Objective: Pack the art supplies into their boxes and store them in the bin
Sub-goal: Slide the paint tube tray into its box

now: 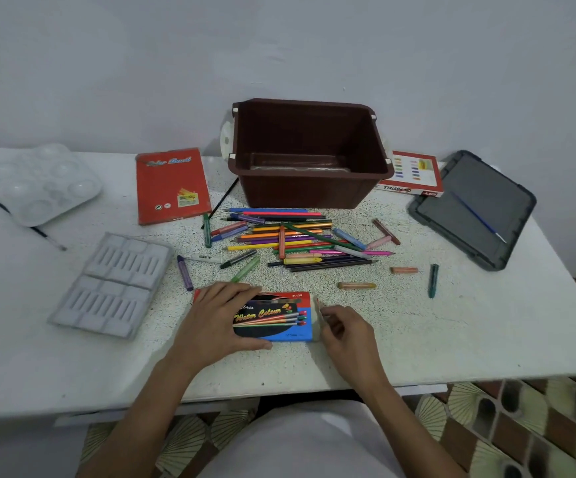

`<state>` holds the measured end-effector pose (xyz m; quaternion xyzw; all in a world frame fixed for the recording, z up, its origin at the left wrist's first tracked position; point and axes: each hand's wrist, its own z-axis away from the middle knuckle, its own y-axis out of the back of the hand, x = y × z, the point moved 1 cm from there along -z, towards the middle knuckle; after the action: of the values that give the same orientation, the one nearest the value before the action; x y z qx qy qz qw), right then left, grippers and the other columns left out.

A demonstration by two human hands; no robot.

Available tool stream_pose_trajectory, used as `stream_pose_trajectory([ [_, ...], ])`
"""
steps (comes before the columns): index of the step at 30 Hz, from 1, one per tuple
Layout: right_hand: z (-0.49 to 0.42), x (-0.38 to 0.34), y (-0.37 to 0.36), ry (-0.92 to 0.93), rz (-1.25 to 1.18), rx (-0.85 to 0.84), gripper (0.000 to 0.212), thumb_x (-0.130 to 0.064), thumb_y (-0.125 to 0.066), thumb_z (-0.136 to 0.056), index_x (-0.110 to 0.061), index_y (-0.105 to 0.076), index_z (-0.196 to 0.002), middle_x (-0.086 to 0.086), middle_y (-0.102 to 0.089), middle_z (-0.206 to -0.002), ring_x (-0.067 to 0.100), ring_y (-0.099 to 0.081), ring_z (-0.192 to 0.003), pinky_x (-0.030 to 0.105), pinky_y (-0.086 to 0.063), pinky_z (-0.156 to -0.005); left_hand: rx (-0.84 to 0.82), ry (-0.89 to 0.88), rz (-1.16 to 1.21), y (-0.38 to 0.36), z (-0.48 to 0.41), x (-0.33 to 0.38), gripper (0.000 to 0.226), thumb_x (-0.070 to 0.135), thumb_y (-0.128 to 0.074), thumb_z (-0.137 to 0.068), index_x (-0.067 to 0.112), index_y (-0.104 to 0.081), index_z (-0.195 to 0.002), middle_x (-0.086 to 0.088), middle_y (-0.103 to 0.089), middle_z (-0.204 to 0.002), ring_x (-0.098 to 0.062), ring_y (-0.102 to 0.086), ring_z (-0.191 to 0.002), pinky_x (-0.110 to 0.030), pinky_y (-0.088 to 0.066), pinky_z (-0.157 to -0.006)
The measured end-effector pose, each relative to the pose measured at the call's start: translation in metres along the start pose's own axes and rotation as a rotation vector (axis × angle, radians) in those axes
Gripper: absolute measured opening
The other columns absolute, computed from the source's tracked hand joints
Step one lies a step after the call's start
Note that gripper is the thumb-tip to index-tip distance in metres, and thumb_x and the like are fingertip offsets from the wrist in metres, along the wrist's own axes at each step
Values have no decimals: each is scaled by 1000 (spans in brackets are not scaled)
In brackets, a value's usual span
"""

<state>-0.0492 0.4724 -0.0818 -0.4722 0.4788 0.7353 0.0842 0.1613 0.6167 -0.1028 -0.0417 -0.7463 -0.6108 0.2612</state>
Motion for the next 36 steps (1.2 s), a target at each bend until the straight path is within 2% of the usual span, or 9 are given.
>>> stream_pose_trajectory([
  [3, 6, 1, 0, 20, -104, 16, 21, -7, -64, -92, -26, -67, -101, -11, -68, -90, 5, -62, -82, 15, -47, -66, -2, -6, 8, -1, 0, 0, 97, 94, -49, -64, 30, -53, -137, 14, -55, -128, -11, -46, -117, -30, -30, -100],
  [6, 13, -2, 0, 94, -158, 17, 29, -8, -63, -93, -34, -66, -105, -13, -68, -95, 6, -63, -87, 12, -47, -71, -4, -9, 10, -1, 0, 1, 97, 94, -49, -64, 30, -53, -136, 13, -55, -128, -11, -46, -116, -29, -29, -99],
  [10, 14, -2, 0, 175, -76, 27, 26, -21, -58, -91, -24, -72, -113, -19, -64, -93, 3, -60, -88, 7, -43, -69, -9, -15, 18, 0, 0, 2, 96, 93, -50, -64, 30, -53, -136, 13, -54, -128, -9, -44, -116, -27, -27, -100],
  [13, 12, 1, -1, 207, -20, -1, 29, -14, -61, -92, -21, -71, -118, -10, -64, -91, 5, -59, -86, 11, -45, -69, 3, -23, 27, 2, 0, 3, 95, 92, -50, -66, 28, -54, -135, 13, -55, -127, -8, -43, -116, -22, -23, -100],
  [18, 11, 2, 3, 230, -25, -64, 32, -22, -57, -94, -21, -68, -124, -4, -62, -92, 7, -58, -85, 14, -46, -70, 12, -29, 26, 2, 0, 3, 95, 92, -48, -67, 27, -55, -135, 12, -55, -127, -9, -44, -117, -32, -32, -101],
  [20, 11, 4, 5, 220, -93, -102, 32, -20, -58, -95, -20, -67, -126, -3, -65, -97, 8, -60, -89, 13, -47, -73, 16, -35, 26, 2, 0, 3, 95, 92, -48, -67, 26, -55, -135, 11, -56, -127, -9, -45, -117, -34, -34, -101],
  [25, 13, 5, 2, 84, -284, -141, 33, -8, -63, -94, -23, -66, -123, -9, -68, -110, 10, -63, -99, 27, -54, -85, 22, -41, 42, 3, 0, 5, 93, 90, -51, -68, 26, -56, -134, 10, -57, -127, -9, -45, -116, -24, -26, -99],
  [28, 11, 4, 2, 41, -338, -147, 34, -5, -62, -94, -28, -67, -119, -8, -68, -111, 10, -63, -99, 26, -53, -87, 20, -36, 54, 3, 1, 5, 93, 90, -53, -67, 26, -55, -135, 11, -56, -128, -9, -46, -117, -26, -28, -99],
  [36, 6, 0, -4, -113, -555, -97, 30, 3, -62, -90, -21, -68, -108, 2, -69, -95, 25, -64, -96, 36, -57, -85, 24, -32, 53, 3, 1, 5, 94, 89, -54, -67, 26, -56, -135, 11, -56, -128, -9, -46, -117, -29, -30, -99],
])
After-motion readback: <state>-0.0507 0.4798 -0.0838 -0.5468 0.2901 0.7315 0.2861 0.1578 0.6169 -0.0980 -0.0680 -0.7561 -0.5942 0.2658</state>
